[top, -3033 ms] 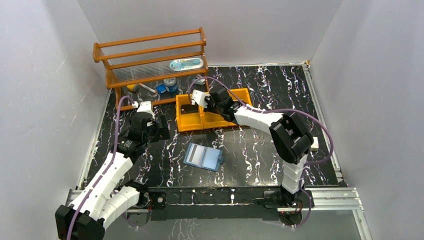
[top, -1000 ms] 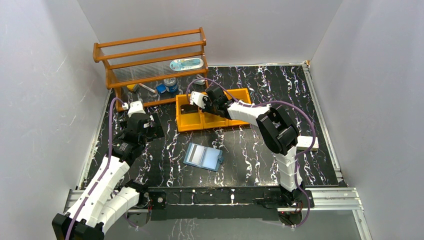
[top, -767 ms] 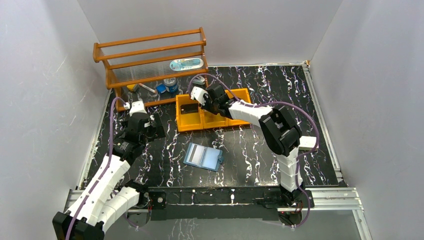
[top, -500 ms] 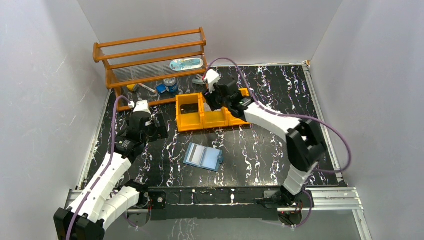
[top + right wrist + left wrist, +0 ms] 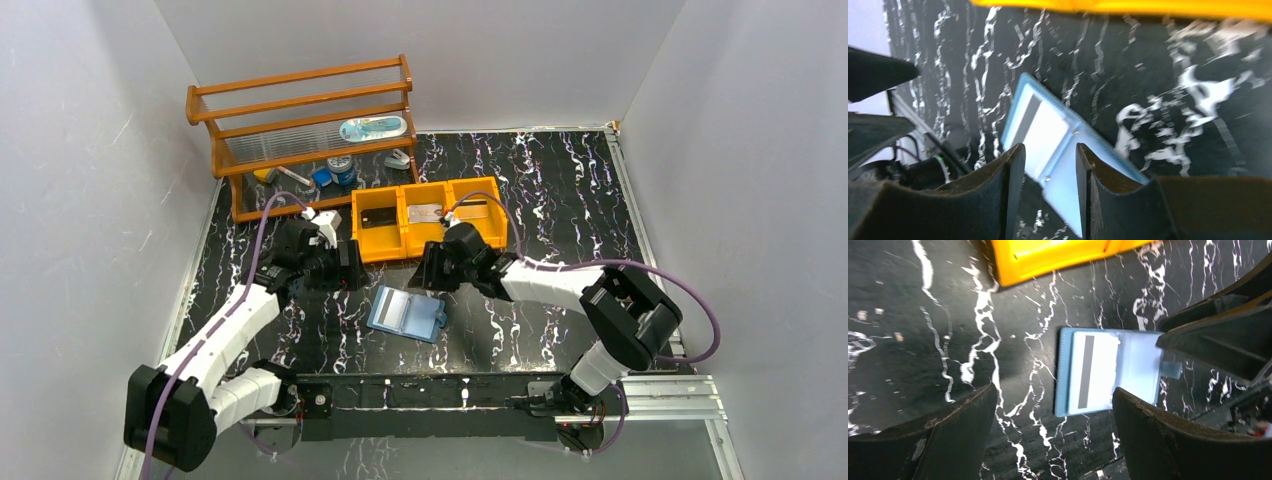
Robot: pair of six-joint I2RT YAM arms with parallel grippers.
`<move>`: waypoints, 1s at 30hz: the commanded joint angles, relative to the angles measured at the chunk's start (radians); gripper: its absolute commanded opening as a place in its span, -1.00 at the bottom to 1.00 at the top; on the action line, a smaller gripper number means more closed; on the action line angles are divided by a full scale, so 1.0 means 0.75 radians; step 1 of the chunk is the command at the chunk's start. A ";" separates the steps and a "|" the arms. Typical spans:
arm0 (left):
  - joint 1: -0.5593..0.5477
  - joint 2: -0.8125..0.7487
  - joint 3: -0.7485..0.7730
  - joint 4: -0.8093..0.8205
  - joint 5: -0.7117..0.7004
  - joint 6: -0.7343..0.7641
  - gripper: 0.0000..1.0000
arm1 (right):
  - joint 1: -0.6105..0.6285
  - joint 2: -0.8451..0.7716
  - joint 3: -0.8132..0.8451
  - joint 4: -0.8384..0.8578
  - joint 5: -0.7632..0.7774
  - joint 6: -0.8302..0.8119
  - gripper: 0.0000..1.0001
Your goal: Take the credit cards out of the card holder
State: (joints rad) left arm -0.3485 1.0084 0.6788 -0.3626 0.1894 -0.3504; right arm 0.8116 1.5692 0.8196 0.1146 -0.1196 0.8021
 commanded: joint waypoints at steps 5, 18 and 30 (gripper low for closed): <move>-0.001 0.166 -0.009 0.016 0.389 0.005 0.66 | 0.186 -0.086 -0.133 0.391 0.156 0.368 -0.01; -0.061 0.286 0.005 0.032 0.407 -0.013 0.39 | 0.230 0.015 -0.289 0.593 0.157 0.534 -0.05; -0.185 0.418 0.078 0.050 0.319 -0.038 0.28 | 0.199 0.191 -0.407 0.731 0.160 0.653 -0.23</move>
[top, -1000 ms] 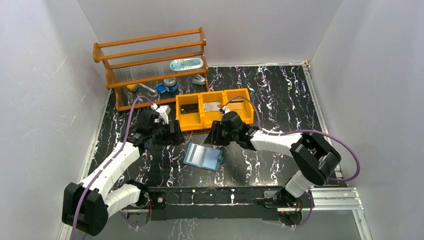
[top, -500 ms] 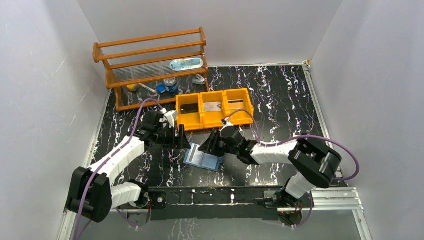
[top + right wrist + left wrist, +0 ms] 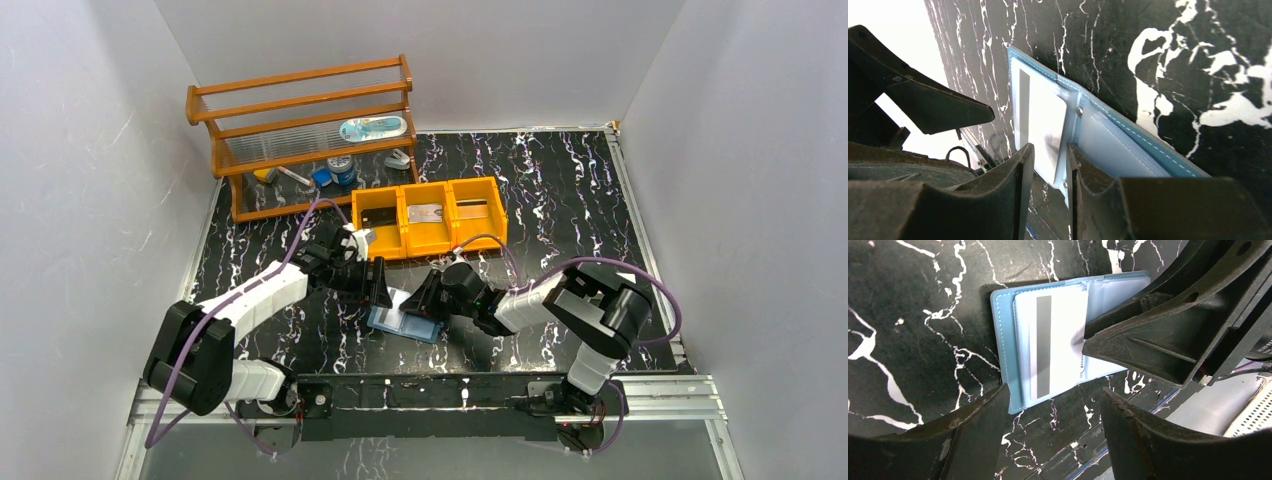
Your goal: Take the credit cards out of the card holder
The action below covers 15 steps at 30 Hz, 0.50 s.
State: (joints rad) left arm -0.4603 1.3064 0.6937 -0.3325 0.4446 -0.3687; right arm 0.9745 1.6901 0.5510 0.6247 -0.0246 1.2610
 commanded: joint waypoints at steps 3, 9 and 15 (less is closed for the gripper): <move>-0.073 0.064 0.060 0.028 -0.045 -0.016 0.17 | -0.030 0.059 -0.068 0.105 -0.004 0.046 -0.29; -0.146 0.142 0.062 0.046 -0.090 -0.041 -0.08 | -0.042 0.122 -0.098 0.183 -0.034 0.073 -0.39; -0.194 0.160 0.039 0.077 -0.127 -0.076 -0.21 | -0.051 0.108 -0.107 0.174 -0.033 0.066 -0.39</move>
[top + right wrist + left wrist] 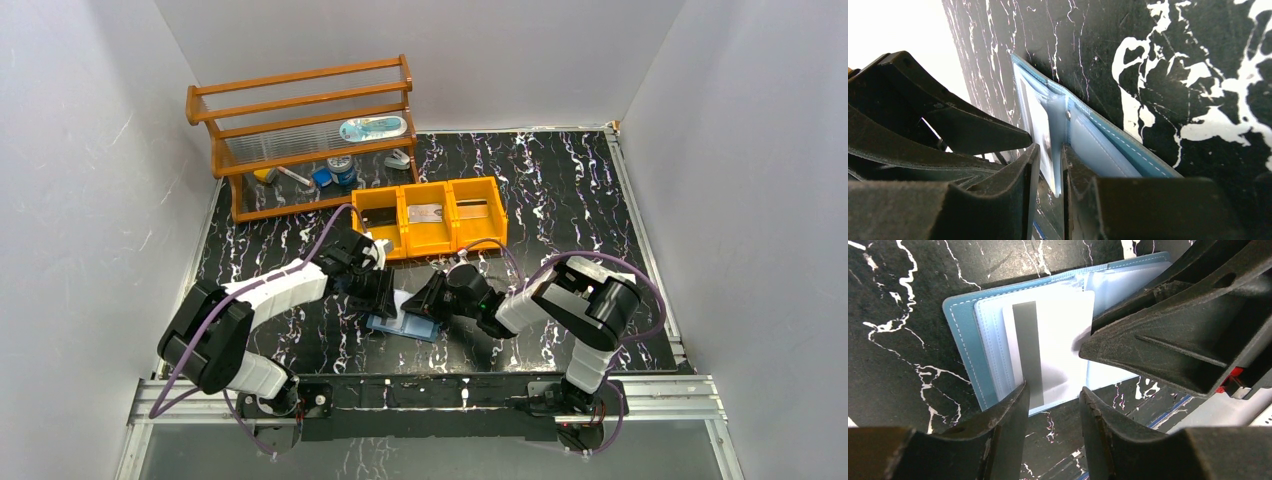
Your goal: Take the credit cards out of the card holder
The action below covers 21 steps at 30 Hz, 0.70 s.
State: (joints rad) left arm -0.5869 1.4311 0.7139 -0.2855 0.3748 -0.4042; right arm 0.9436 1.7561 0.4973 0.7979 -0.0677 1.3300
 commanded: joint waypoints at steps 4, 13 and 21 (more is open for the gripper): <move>-0.046 -0.013 -0.013 0.034 -0.033 -0.049 -0.22 | -0.010 0.005 -0.033 -0.045 0.008 -0.044 -0.41; -0.054 -0.067 -0.035 0.017 -0.133 -0.070 -0.24 | -0.011 -0.012 -0.003 -0.025 -0.065 -0.082 -0.44; -0.054 -0.078 -0.037 0.013 -0.160 -0.081 -0.25 | -0.012 -0.010 -0.015 0.094 -0.126 -0.103 -0.59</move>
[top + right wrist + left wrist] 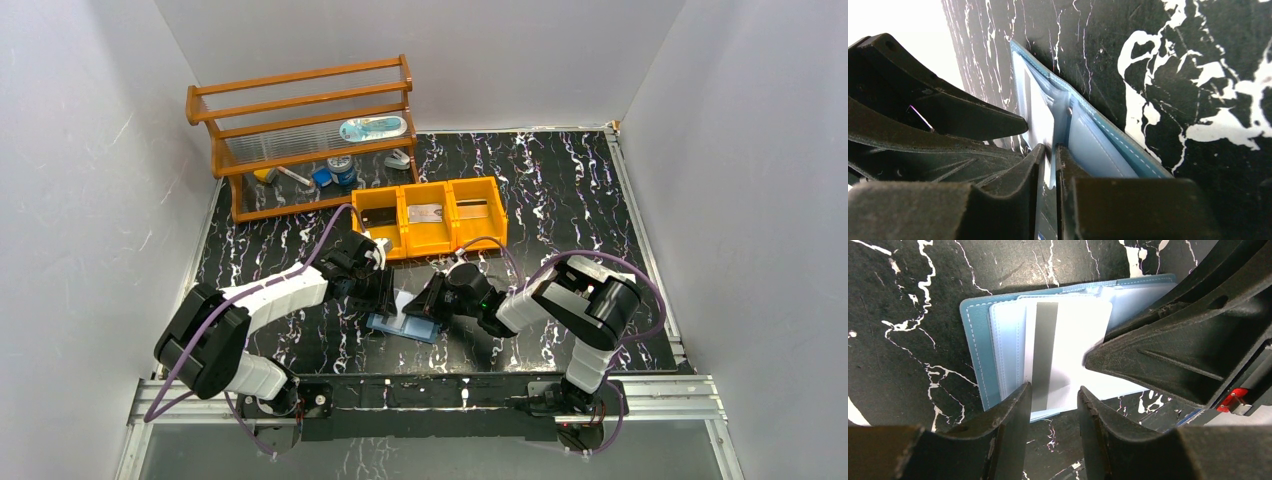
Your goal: Take the credit cards out of the card holder
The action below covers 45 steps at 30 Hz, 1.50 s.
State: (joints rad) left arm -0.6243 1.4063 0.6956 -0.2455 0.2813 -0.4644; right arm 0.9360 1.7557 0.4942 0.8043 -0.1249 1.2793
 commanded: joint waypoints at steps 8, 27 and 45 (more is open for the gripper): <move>-0.004 -0.036 -0.010 -0.043 -0.030 0.001 -0.27 | 0.000 0.001 -0.004 0.074 -0.063 -0.047 -0.96; -0.007 -0.214 0.032 -0.022 0.142 0.030 0.01 | -0.105 0.040 0.070 -0.097 -0.488 -0.416 -1.00; -0.027 -0.021 0.006 -0.033 0.166 -0.018 -0.14 | -0.115 -0.053 -0.016 -0.054 -0.297 -0.285 -0.35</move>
State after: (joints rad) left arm -0.6388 1.3773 0.6964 -0.2344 0.4263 -0.4690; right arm 0.8528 1.7660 0.5323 0.7242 -0.4305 1.0283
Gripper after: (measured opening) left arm 0.435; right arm 0.312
